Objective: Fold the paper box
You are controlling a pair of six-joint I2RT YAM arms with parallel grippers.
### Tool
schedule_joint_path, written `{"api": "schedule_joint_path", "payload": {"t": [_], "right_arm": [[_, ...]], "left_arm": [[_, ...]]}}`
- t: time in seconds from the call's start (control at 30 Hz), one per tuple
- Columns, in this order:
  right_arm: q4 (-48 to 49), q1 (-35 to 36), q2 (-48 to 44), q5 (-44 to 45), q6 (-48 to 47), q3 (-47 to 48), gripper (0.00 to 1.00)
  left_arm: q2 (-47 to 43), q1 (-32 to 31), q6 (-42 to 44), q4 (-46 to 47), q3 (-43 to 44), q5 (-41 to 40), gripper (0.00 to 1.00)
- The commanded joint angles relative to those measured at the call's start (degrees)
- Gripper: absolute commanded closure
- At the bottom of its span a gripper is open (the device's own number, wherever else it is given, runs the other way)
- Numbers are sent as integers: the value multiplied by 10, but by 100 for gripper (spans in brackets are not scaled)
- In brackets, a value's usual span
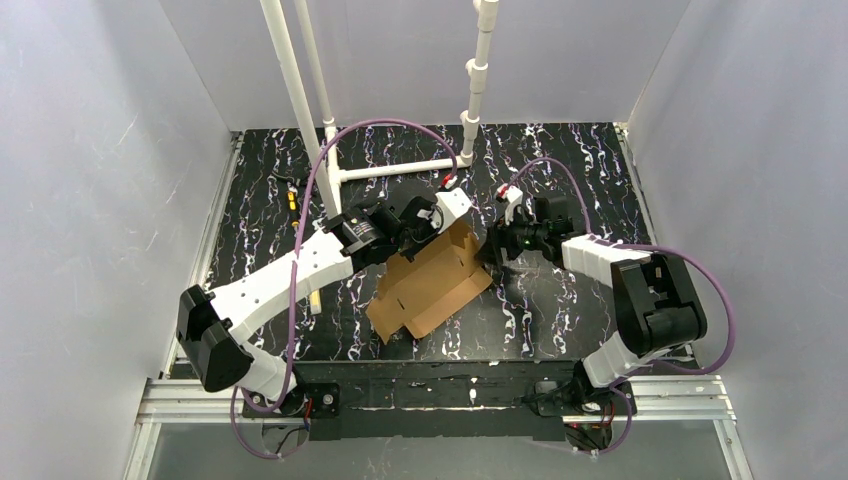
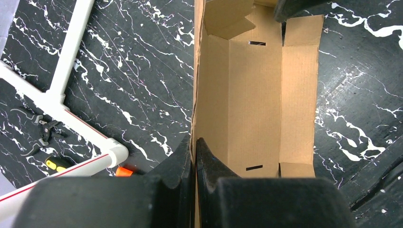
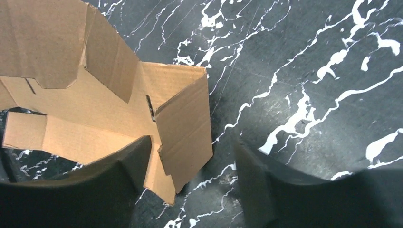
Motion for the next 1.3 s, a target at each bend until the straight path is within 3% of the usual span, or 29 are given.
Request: {"api": "schedule_joint_path", "payload": {"t": [0.0,0.2,0.4,0.6,0.77,1.03,1.27], "right_arm": [[49,4,20,24,19,21,41],[54,9,17,12,19,23,78],[65,9,-19,9,38,17,98],[105,8,-34,17,64,13,99],[199,9,-10,66,73,23,99],[413,9,31,62,87,-32,99],[433,9,52,84,78,-57,99]], "left_arm": [[1,-5,-14,-11,28,-15,100],[0,-6,-16,-11,29,-19,100],[1,-5,3,12,14,-62,100],[9,0,40,52,14,-87,100],[27,12,72,86,29,-88,100],[32,33,69,119,28,-40,100],[-6,38,45,165,-38,40,100]]}}
